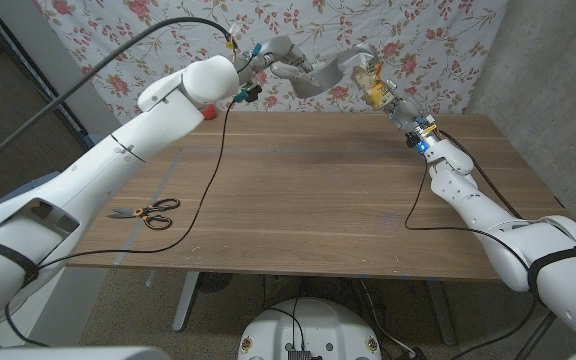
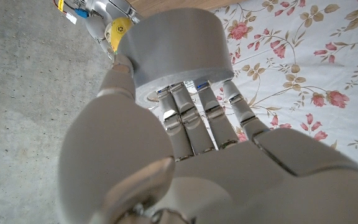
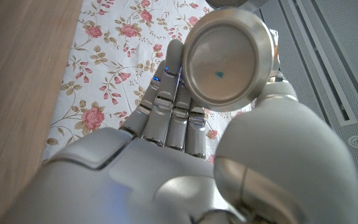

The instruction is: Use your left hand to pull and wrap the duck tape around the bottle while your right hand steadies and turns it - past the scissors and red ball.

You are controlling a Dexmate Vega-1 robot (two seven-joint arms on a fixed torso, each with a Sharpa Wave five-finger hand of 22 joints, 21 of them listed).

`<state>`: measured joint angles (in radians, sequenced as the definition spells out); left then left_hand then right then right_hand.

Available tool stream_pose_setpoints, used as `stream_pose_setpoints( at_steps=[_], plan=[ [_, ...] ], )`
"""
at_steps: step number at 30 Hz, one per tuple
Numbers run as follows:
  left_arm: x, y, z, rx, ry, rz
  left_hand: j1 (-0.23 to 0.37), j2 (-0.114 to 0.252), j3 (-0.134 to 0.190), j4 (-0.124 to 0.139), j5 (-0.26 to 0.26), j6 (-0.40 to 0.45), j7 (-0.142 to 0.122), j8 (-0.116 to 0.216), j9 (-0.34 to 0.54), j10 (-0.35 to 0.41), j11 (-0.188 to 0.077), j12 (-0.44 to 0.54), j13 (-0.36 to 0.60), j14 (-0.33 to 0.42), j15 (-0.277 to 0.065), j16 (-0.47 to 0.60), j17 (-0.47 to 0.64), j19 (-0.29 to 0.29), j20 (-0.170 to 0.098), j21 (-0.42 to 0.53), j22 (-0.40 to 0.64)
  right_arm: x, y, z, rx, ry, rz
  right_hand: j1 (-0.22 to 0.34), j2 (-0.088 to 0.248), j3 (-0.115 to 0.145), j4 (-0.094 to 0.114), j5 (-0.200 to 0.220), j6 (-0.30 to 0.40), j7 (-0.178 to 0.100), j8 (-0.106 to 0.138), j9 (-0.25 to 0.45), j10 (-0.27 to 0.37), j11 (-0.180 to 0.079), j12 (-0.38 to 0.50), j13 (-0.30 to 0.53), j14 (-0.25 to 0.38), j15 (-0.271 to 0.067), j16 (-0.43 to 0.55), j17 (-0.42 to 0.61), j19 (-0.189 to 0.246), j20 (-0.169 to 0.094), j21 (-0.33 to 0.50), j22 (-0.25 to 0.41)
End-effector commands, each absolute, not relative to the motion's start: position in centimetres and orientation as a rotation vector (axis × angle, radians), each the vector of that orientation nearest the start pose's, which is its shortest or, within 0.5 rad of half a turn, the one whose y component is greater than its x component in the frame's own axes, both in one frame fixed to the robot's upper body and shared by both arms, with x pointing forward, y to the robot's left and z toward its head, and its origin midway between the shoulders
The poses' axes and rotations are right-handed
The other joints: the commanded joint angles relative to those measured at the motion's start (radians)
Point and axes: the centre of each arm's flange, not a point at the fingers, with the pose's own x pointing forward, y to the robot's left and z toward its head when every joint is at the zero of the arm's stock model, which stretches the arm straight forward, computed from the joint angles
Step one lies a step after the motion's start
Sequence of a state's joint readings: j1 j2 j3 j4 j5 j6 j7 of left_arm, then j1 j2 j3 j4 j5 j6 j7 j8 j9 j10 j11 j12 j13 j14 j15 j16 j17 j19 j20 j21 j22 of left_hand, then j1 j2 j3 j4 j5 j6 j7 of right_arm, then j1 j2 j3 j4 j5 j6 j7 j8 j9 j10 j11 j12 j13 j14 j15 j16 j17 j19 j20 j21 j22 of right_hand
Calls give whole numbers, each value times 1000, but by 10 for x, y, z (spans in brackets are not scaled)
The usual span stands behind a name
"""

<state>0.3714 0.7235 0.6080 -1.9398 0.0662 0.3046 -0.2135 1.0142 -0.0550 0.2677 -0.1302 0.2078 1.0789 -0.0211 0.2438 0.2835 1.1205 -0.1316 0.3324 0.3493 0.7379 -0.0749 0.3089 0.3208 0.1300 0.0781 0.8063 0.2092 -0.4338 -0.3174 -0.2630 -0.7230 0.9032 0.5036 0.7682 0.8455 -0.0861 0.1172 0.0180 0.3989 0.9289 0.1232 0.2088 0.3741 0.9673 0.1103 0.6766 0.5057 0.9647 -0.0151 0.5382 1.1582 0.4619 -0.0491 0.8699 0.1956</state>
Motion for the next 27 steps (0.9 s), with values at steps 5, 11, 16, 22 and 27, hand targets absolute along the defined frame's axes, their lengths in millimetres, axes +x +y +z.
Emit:
stream_pose_setpoints(
  at_steps=[5, 11, 16, 22, 27],
  plan=[
    [540, 136, 228, 1096, -816, -296, 239, 228, 6, 5, 3, 0, 10, 8, 7, 53, -53, 42, 142, -9, -164, 7, 9, -1, 1, 9, -1, 681, -284, 105, 380, -928, 791, 255, 250, -3, 9, 0, 162, -154, 6, 2, 172, -163, -3, -1, 126, -197, 1, 1, 0, -119, 12, 1],
    [542, 138, 229, 1108, -816, -284, 235, 231, 9, 11, 5, -13, 0, 7, 13, 48, -59, 44, 154, -15, -162, 3, 10, -4, 5, 11, -2, 685, -271, 111, 430, -842, 937, 264, 254, -2, 11, 1, 165, -151, 7, 3, 182, -179, -1, 3, 140, -198, 6, 7, 13, -114, 23, 2],
    [545, 140, 230, 1108, -815, -283, 234, 231, 11, 12, 7, -15, 1, 8, 15, 43, -61, 44, 161, -18, -162, 0, 11, -5, 7, 12, -2, 691, -263, 116, 470, -761, 965, 268, 255, -2, 12, 0, 164, -146, 6, 7, 189, -180, 2, 7, 149, -199, 11, 13, 23, -110, 32, 3],
    [546, 141, 233, 1110, -818, -276, 233, 231, 12, 15, 8, -13, 0, 9, 14, 42, -62, 46, 170, -19, -162, -1, 13, -5, 7, 15, -3, 695, -261, 115, 506, -737, 946, 273, 255, -2, 13, 0, 165, -142, 7, 10, 190, -183, 4, 15, 156, -199, 15, 18, 25, -109, 39, 5],
    [544, 141, 235, 1120, -819, -275, 233, 229, 12, 15, 8, -12, 2, 10, 12, 45, -62, 49, 174, -18, -163, 1, 15, -6, 6, 16, -3, 700, -262, 110, 517, -715, 911, 275, 254, -3, 15, -1, 165, -142, 7, 12, 192, -184, 3, 14, 155, -199, 15, 19, 25, -109, 42, 5]
  ],
)
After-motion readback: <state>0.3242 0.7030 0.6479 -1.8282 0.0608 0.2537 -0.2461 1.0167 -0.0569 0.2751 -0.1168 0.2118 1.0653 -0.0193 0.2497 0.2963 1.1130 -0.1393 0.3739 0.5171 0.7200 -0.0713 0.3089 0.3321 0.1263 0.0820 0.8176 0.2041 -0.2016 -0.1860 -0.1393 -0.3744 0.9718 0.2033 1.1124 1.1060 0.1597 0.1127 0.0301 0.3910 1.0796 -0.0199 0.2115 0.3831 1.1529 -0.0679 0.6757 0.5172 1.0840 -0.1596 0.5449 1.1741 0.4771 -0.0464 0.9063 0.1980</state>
